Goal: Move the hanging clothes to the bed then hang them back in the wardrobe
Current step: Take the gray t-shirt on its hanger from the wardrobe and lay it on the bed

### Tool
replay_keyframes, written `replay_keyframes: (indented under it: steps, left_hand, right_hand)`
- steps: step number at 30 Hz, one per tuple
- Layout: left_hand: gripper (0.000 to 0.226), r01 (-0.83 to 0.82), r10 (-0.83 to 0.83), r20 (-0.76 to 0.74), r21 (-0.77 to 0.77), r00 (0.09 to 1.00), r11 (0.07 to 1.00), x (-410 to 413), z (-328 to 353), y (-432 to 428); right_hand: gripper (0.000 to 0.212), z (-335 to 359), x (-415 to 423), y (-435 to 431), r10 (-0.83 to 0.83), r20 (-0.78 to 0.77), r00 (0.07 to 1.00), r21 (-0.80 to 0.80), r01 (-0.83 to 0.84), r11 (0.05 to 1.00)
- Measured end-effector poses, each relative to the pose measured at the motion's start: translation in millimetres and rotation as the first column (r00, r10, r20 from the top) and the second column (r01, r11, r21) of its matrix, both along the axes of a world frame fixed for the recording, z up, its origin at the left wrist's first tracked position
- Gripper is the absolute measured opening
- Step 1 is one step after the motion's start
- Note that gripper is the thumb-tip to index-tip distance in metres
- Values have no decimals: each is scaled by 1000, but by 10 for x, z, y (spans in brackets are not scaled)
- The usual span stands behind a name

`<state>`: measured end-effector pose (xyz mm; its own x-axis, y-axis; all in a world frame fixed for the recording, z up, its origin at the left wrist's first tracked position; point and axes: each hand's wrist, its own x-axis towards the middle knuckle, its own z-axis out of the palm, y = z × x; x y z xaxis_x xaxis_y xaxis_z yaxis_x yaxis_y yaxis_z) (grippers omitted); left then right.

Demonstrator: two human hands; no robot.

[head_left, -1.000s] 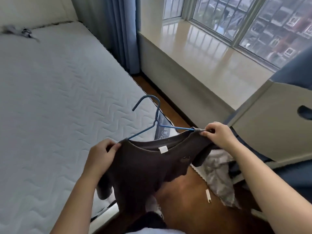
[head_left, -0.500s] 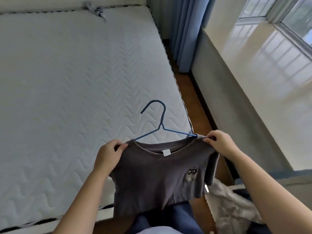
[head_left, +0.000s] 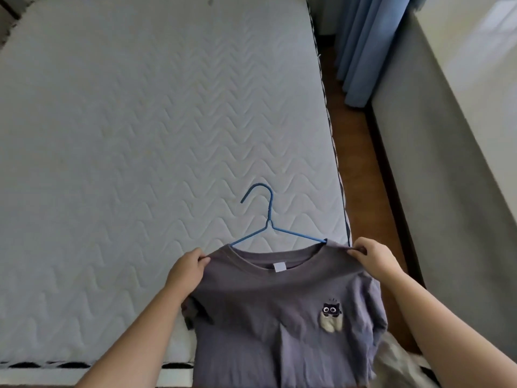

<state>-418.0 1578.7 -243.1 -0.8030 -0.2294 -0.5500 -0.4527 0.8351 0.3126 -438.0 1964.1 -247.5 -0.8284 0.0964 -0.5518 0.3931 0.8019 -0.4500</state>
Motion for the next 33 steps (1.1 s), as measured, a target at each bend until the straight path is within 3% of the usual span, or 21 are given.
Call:
replay_keyframes:
  steps: [5,11,16,21,28,33]
  left_hand:
    - [18,-25,25,-96,0,995,1000,-661,-457,52]
    - [16,-2,4,-264,6,964,1000,-1631,-999,115]
    - [18,-15,-11,-302,-85,953,996,-2218,-1603,137]
    - [23,-11,-27,-180,-208,983,978,-2291,-2193,177]
    - [29,55,-136,-265,-293,955,955,-2114,-2256,221]
    - [32,83,-120,-270,-144,955,986,-1678,-1904,142]
  right_hand:
    - [7,-569,-481,63,-40,-4,999,-1,40,999]
    - [16,-1132,-1168,92,-128,-117,985,-3,129,992]
    - [17,-1644,-1638,71,-175,-201,964,0,179,984]
    - [16,-2141,-1739,55,-204,-182,962,32,214,976]
    - [25,-2151,-1566,-13,-282,-255,925,68,308,949]
    - [36,-1786,-1125,-15,-305,-220,927,122,337,934]
